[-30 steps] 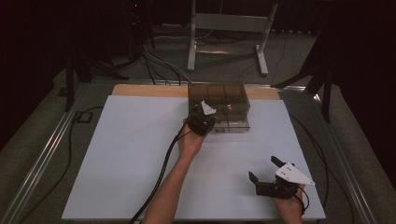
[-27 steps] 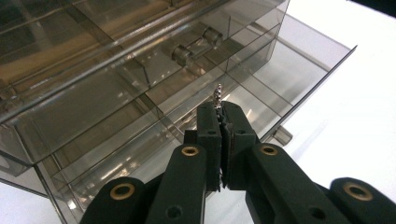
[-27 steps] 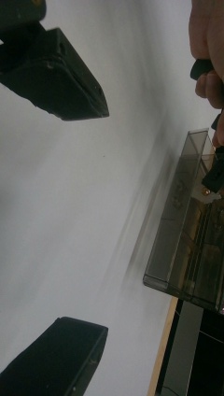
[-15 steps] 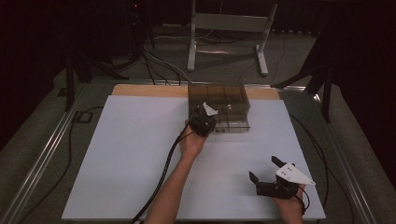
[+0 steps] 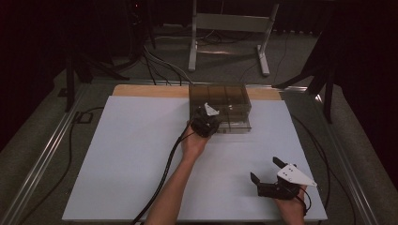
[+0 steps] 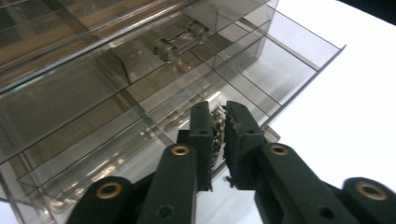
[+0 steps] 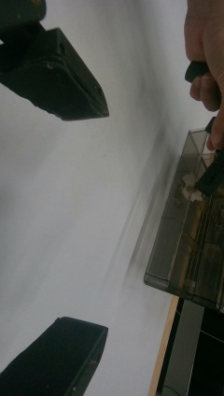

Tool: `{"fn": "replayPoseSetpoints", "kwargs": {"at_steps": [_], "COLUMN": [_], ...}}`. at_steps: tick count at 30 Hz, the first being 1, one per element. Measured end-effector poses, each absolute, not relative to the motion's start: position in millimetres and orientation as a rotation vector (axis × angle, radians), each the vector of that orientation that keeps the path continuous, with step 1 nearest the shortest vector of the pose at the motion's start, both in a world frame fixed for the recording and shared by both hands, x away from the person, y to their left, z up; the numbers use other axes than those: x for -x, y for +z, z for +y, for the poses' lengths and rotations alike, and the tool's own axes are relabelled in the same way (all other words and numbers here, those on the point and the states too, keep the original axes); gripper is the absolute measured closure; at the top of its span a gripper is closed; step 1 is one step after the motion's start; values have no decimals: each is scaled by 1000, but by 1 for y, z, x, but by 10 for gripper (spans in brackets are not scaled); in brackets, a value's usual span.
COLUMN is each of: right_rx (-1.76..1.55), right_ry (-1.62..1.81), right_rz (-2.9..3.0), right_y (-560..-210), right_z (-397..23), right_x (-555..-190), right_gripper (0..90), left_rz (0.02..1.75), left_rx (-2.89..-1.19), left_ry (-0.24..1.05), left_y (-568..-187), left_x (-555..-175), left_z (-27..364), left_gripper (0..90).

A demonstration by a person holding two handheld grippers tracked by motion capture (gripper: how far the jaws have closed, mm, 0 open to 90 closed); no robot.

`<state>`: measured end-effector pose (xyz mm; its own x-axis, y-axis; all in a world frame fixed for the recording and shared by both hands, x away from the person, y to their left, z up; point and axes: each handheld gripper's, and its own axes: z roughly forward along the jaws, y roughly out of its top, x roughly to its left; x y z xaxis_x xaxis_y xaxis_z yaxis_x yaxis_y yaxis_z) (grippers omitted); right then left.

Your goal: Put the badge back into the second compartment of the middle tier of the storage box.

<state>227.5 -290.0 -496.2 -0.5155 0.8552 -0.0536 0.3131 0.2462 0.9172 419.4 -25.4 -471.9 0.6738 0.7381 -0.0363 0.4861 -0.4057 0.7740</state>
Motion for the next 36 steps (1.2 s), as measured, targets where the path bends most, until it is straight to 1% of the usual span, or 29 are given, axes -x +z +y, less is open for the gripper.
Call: {"fn": "replayPoseSetpoints", "kwargs": {"at_steps": [4, 6, 8, 10, 12, 13, 16, 18, 21, 22, 28, 36], "right_rx": [-1060, -1059, -1059, -1060, -1059, -1060, -1062, -1062, -1063, -1063, -1060, -1060], "right_ry": [1245, 1245, 1244, 1245, 1243, 1243, 1245, 1245, 1245, 1246, 1244, 1247], "right_rz": [1960, 1961, 1960, 1960, 1960, 1960, 1958, 1958, 1957, 1957, 1961, 1961], "right_y": [-496, -496, -496, -496, -496, -496, -496, -496, -496, -496, -496, -496], "right_z": [-290, -290, -290, -290, -290, -290, -290, -290, -290, -290, -290, -289], "right_x": [-228, -228, -227, -227, -227, -227, -227, -226, -226, -226, -226, -226], "right_gripper": [0, 0, 0, 0, 0, 0, 0, 0, 0, 0, 0, 0], "left_rz": [936, 947, 958, 975, 988, 994, 998, 992, 978, 970, 937, 946], "left_rx": [-2073, -2076, -2070, -2059, -2038, -2025, -1987, -1969, -1964, -1964, -1933, -1870], "left_ry": [384, 407, 401, 403, 397, 394, 385, 375, 361, 366, 407, 470], "left_y": [-470, -469, -468, -467, -464, -463, -460, -457, -453, -452, -447, -447], "left_x": [-420, -420, -420, -420, -418, -417, -413, -409, -402, -399, -381, -349], "left_z": [-23, -22, -20, -19, -16, -15, -9, -3, 7, 11, 38, 86], "left_gripper": [635, 545, 478, 392, 330, 281, 183, 156, 43, 19, 5, 5]}}
